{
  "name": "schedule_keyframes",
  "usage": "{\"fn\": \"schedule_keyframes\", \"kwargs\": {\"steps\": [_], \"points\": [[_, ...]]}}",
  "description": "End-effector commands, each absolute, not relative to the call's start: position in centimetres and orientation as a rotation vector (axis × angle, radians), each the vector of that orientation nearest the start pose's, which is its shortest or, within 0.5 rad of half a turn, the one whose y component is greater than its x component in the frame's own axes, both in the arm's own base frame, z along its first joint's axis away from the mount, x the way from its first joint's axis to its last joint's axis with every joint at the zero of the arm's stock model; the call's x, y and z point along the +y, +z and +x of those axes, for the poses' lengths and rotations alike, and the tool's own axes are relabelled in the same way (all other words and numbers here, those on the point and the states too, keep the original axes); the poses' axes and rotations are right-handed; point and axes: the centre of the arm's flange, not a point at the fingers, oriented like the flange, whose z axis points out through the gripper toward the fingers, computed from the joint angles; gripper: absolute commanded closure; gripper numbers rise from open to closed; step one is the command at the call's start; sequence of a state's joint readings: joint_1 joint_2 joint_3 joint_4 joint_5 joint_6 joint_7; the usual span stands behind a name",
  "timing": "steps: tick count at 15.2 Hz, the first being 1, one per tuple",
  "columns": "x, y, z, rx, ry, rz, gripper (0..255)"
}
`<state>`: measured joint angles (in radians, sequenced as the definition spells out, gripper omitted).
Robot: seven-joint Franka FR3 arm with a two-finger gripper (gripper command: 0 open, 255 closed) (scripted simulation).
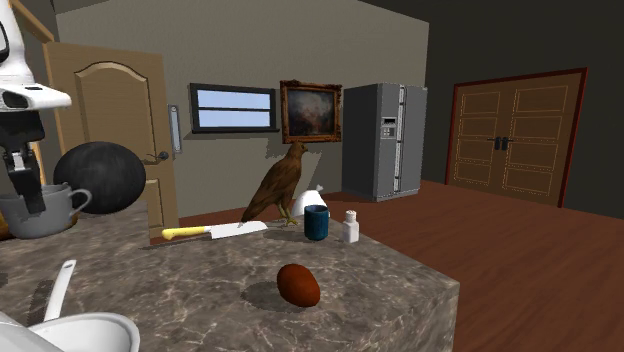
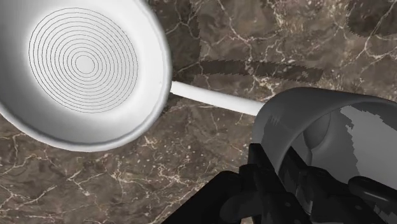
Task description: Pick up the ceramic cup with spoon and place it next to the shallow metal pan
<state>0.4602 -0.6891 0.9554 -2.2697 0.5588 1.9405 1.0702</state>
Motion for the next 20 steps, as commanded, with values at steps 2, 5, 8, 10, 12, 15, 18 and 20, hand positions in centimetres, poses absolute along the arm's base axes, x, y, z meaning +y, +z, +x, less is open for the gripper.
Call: {"fn": "schedule_keyframes", "kwargs": {"steps": [2,5,8,10,12,15,18,20], "points": [[47.7,50.3,-5.0,-0.126,-0.104,-3.001,255],[49.9,50.3,-8.3,-0.126,-0.104,-3.001,255],[52.0,50.3,-11.7,-0.126,-0.103,-3.001,255],[53.4,50.3,-13.9,-0.126,-0.103,-3.001,255],[54.8,50.3,-16.1,-0.126,-0.103,-3.001,255],[56.9,50.3,-19.3,-0.126,-0.104,-3.001,255],[56.9,48.7,-19.3,-0.126,-0.104,-3.001,255],[56.9,47.7,-19.3,-0.126,-0.104,-3.001,255]]}}
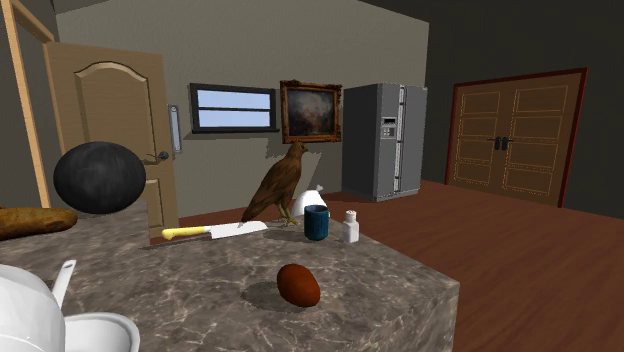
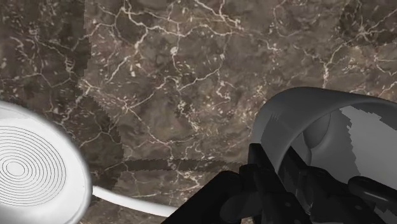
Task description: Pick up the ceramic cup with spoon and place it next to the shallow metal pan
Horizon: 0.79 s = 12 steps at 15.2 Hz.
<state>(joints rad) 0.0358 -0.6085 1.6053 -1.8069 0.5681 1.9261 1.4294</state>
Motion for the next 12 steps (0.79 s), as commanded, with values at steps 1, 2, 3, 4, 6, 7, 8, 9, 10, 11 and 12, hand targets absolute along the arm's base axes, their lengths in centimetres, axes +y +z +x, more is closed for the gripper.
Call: {"fn": "schedule_keyframes", "kwargs": {"steps": [1,2,3,4,6,7,8,9,10,11,12], "points": [[56.9,47.1,-19.3,-0.126,-0.104,-3.001,255],[56.9,46.6,-19.3,-0.126,-0.104,-3.001,255],[56.9,46.1,-19.3,-0.126,-0.104,-3.001,255],[56.9,45.5,-19.3,-0.126,-0.104,-3.001,255],[56.9,44.5,-19.3,-0.126,-0.104,-3.001,255],[56.9,44.0,-19.3,-0.126,-0.104,-3.001,255],[56.9,43.4,-19.3,-0.126,-0.104,-3.001,255],[56.9,42.9,-19.3,-0.126,-0.104,-3.001,255],[56.9,42.4,-19.3,-0.126,-0.104,-3.001,255],[56.9,41.8,-19.3,-0.126,-0.104,-3.001,255],[56.9,41.3,-19.3,-0.126,-0.104,-3.001,255]]}}
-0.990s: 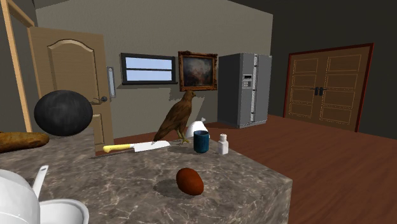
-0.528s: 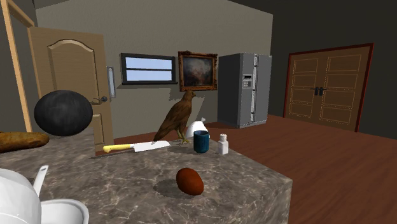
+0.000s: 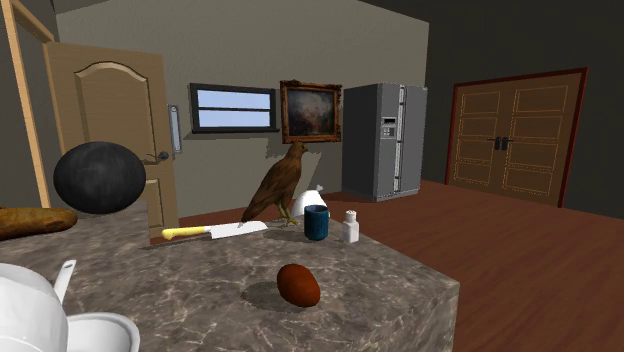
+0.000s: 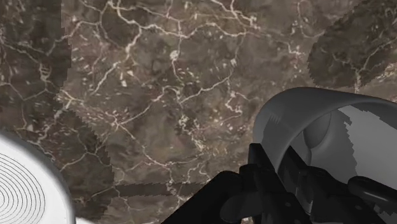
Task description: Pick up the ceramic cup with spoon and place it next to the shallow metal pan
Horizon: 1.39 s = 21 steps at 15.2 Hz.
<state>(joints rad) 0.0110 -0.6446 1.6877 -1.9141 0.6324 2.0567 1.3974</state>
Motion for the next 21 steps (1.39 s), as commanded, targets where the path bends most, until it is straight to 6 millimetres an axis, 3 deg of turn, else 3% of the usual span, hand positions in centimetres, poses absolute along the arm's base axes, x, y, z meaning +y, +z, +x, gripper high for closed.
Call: {"fn": "schedule_keyframes", "kwargs": {"steps": [1,13,20,21], "points": [[56.9,40.8,-19.3,-0.126,-0.104,-3.001,255],[56.9,34.3,-19.3,-0.126,-0.104,-3.001,255],[56.9,34.3,-19.3,-0.126,-0.104,-3.001,255],[56.8,34.3,-19.4,-0.126,-0.104,-3.001,0]]}}
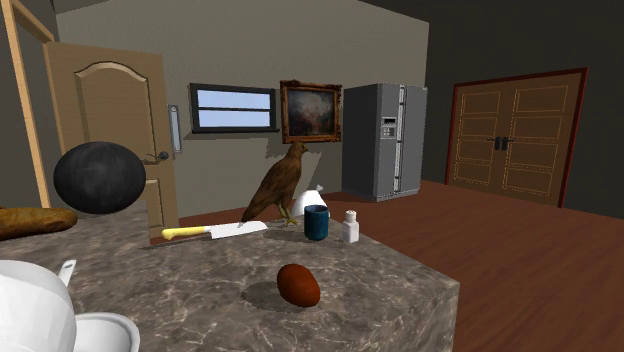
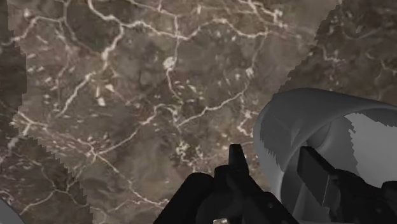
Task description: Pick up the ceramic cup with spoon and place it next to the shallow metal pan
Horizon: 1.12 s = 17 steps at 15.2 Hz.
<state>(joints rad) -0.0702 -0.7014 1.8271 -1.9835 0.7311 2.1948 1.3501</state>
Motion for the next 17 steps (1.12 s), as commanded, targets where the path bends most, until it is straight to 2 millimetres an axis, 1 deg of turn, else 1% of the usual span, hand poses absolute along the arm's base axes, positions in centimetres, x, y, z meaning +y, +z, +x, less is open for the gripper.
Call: {"fn": "schedule_keyframes", "kwargs": {"steps": [1,5,8,9,17], "points": [[56.9,34.4,-19.3,-0.126,-0.104,-3.001,0],[56.9,34.3,-19.3,-0.126,-0.104,-3.001,0],[56.3,38.2,-19.6,-0.126,-0.104,-3.001,0],[56.2,39.2,-19.7,-0.126,-0.104,-3.001,0],[56.2,39.2,-19.7,-0.126,-0.104,-3.001,0]]}}
